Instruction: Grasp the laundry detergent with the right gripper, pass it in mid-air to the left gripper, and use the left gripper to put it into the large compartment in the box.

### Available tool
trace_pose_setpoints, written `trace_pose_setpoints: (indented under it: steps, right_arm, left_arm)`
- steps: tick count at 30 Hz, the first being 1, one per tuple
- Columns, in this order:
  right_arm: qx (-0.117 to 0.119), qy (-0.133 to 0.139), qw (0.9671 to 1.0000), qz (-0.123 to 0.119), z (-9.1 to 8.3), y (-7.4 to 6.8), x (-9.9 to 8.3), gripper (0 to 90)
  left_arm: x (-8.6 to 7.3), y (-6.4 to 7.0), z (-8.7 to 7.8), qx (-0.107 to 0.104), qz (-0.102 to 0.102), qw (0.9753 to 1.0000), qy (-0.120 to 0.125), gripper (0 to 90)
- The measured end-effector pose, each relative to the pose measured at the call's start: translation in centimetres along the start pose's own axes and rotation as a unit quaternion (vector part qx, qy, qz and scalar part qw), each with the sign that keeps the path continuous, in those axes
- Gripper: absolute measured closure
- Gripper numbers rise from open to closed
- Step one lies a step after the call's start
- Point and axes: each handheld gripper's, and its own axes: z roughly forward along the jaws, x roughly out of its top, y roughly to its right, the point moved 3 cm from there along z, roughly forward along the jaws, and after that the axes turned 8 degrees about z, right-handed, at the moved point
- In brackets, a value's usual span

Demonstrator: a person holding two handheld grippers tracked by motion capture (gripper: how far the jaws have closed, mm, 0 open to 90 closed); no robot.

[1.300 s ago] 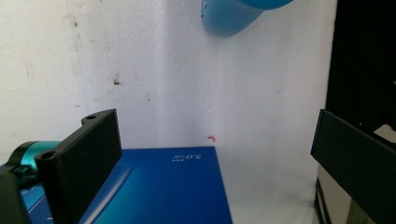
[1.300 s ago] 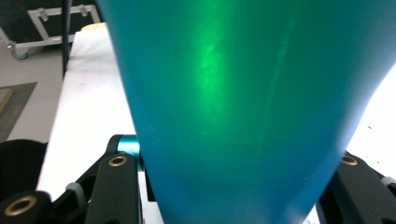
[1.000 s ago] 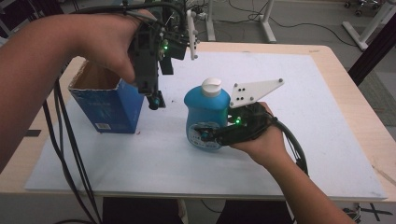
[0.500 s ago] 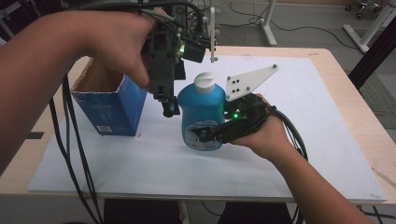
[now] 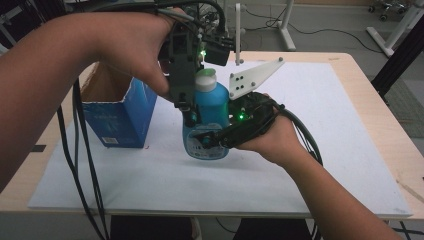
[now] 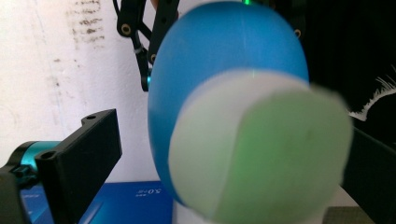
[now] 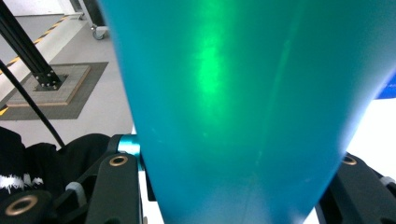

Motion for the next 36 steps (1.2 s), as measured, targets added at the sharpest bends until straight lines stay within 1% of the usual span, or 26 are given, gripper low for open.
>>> trace_pose_setpoints:
  steps: [3,4,7,9,11,16,22,24,27,32,36]
  right_arm:
    - [0.003,0.001,1.0,0.003,0.16,0.05,0.19,46.3]
    - [0.002,0.001,1.0,0.003,0.23,0.08,0.25,46.3]
    - [0.01,-0.001,0.9999,0.006,0.49,0.0,0.44,46.3]
    - [0.01,-0.001,0.9999,0.007,0.64,0.01,0.51,46.3]
    - [0.01,-0.002,0.9999,0.008,0.72,0.03,0.55,46.3]
    - [0.01,0.002,0.9999,0.007,0.7,0.03,0.73,46.2]
    - [0.009,0.002,0.9999,0.006,0.64,-0.05,0.75,46.2]
    - [0.009,0.002,0.9999,0.005,0.66,-0.07,0.75,46.2]
    - [0.011,0.004,0.9999,0.005,0.73,-0.12,0.78,46.2]
    - [0.01,0.006,0.9999,0.005,0.8,-0.13,0.79,46.2]
    - [0.008,0.006,0.9999,0.005,0.81,-0.06,0.77,46.2]
  left_arm:
    - [0.08,0.0,-0.08,0.001,-0.002,1.0,0.001,1.7]
    - [0.08,-0.06,-0.14,0.003,0.001,1.0,-0.003,1.7]
    - [0.09,-0.08,-0.09,0.003,-0.002,1.0,-0.007,1.7]
    - [0.13,-0.06,-0.01,0.001,-0.002,0.9999,-0.011,1.7]
    - [0.17,-0.05,0.12,0.004,-0.002,0.9999,-0.014,1.7]
    - [0.16,0.02,0.51,-0.004,-0.005,0.9998,-0.021,1.7]
    - [0.27,0.0,0.48,0.0,-0.006,0.9997,-0.022,2.9]
    - [0.3,-0.06,0.41,0.004,-0.005,0.9997,-0.025,7.4]
    - [0.36,-0.04,0.44,0.009,-0.005,0.9997,-0.024,7.6]
    - [0.34,0.0,0.43,0.01,-0.004,0.9995,-0.029,9.5]
    - [0.26,0.04,0.45,0.007,-0.005,0.9994,-0.032,12.7]
